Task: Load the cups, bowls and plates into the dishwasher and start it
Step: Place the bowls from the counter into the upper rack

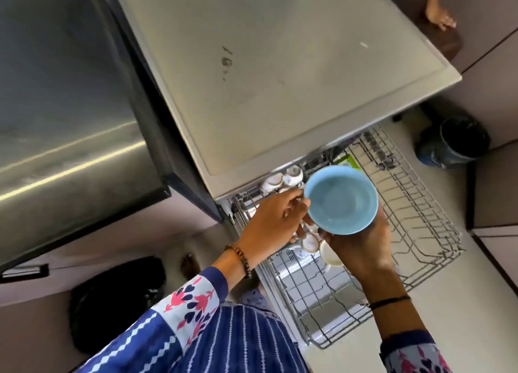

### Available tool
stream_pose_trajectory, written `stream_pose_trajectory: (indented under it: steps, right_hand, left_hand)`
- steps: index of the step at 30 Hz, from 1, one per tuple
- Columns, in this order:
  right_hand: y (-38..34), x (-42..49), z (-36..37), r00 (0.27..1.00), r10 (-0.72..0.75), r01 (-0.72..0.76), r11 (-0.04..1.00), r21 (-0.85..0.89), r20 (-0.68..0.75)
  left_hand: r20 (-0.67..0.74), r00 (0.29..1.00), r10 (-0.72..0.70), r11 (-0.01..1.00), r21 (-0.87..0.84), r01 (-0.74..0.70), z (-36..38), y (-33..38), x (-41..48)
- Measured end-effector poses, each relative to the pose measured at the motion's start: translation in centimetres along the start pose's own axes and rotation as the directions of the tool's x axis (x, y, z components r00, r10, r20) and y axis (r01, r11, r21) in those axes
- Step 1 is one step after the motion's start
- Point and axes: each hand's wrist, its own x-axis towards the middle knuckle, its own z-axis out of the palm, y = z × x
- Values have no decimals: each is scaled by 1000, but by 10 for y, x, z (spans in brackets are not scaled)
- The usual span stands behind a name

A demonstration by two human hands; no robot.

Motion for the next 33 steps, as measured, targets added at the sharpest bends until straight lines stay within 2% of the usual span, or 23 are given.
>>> stream_pose_trajectory:
  steps: [3,6,8,11,14,15,17,19,20,22,23,24,26,28,30,33]
  right_hand:
    - [4,18,-26,997,54,-53,998,29,-46]
    - [16,41,-57,976,216,-213,961,174,0]
    - [23,55,-76,956,289,-293,936,196,53]
    - [32,79,-102,951,282,-300,941,159,129]
    - [27,99,-120,961,245,-260,958,124,128]
    - [22,105,-124,968,229,-240,963,118,101]
    - [13,116,-134,981,190,-188,981,49,-48]
    - [5,129,-146,976,85,-117,981,-152,-200]
    - [2,137,-153,973,9,-76,956,-283,-231]
    - [0,155,-166,956,-141,-29,826,-562,-257]
    - [1,164,-171,942,-219,-30,700,-713,-256]
    - [2,172,-176,926,-295,-47,529,-848,-235]
    - [9,188,-182,906,-400,-67,185,-980,-137]
    - [19,201,-185,910,-415,-36,-34,-999,-19]
    - [29,213,-187,918,-394,-17,-156,-988,46]
    - [38,225,-187,928,-369,-31,-232,-972,59]
  left_hand:
    - [49,998,-50,999,18,49,24,-15,20]
    - [69,995,-69,994,93,63,43,-33,44]
    - [95,988,-118,988,112,107,52,-44,60]
    - [148,972,-183,979,116,166,67,-58,85]
    - [169,965,-203,976,115,185,80,-64,106]
    - [170,961,-220,974,101,205,84,-66,113]
    - [164,954,-252,967,66,245,90,-67,123]
    - [157,957,-246,969,67,238,95,-71,133]
    - [152,960,-235,971,68,227,97,-73,137]
    - [134,966,-222,974,73,214,100,-77,145]
    - [127,967,-221,974,79,212,101,-79,150]
    - [124,968,-220,974,87,210,102,-81,154]
    - [128,968,-217,974,93,206,102,-84,160]
    - [128,968,-217,975,86,207,102,-88,164]
    - [123,968,-217,975,85,207,101,-90,166]
    - [115,969,-217,974,97,206,99,-93,168]
